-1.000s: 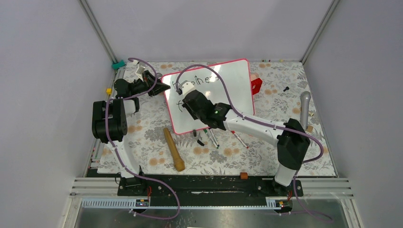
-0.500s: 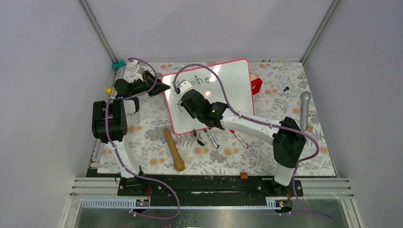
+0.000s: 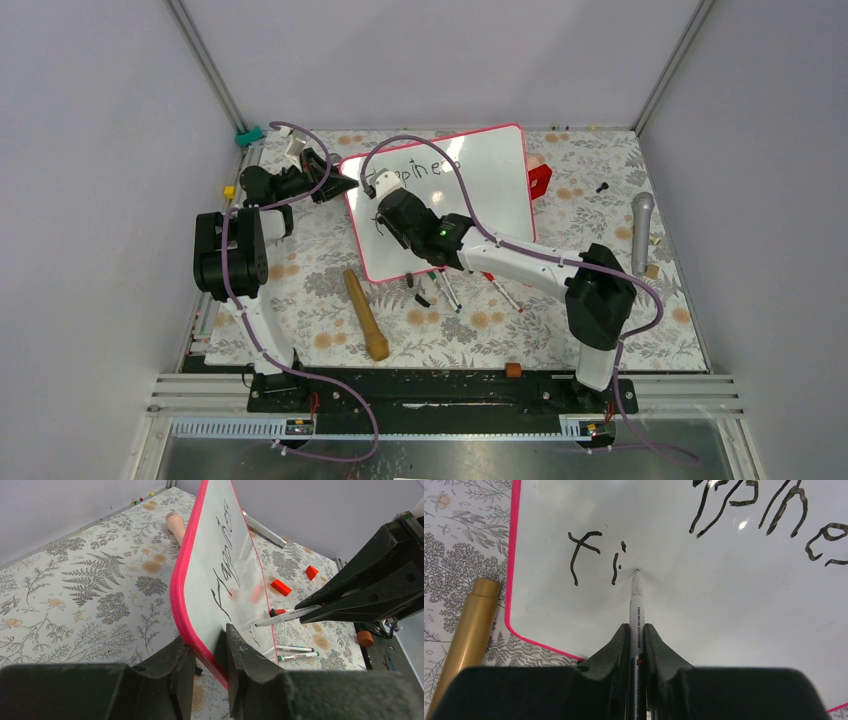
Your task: Write a sentence on the whiteboard
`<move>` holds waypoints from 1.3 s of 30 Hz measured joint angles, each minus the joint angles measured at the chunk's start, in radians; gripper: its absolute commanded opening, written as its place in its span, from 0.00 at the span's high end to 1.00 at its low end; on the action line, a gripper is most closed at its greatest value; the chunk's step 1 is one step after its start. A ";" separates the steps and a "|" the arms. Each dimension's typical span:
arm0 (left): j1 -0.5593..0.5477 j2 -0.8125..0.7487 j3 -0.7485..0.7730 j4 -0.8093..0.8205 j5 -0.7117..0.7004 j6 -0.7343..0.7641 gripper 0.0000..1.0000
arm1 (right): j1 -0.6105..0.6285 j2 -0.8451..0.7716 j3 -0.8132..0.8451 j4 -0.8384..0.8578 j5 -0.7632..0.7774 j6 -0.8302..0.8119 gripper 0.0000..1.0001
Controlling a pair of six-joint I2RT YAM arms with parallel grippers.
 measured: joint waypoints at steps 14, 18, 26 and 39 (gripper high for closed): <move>0.000 0.000 0.000 0.000 0.000 -0.001 1.00 | 0.000 0.013 0.010 -0.023 0.000 -0.002 1.00; 0.000 0.000 0.000 0.000 0.000 0.000 1.00 | 0.000 0.013 0.010 -0.026 -0.002 0.000 1.00; 0.000 0.000 0.000 0.000 0.000 0.000 1.00 | 0.001 0.013 0.009 -0.049 -0.009 0.009 1.00; 0.000 0.000 0.000 0.000 0.000 0.000 1.00 | 0.010 0.013 0.003 -0.080 -0.010 0.010 1.00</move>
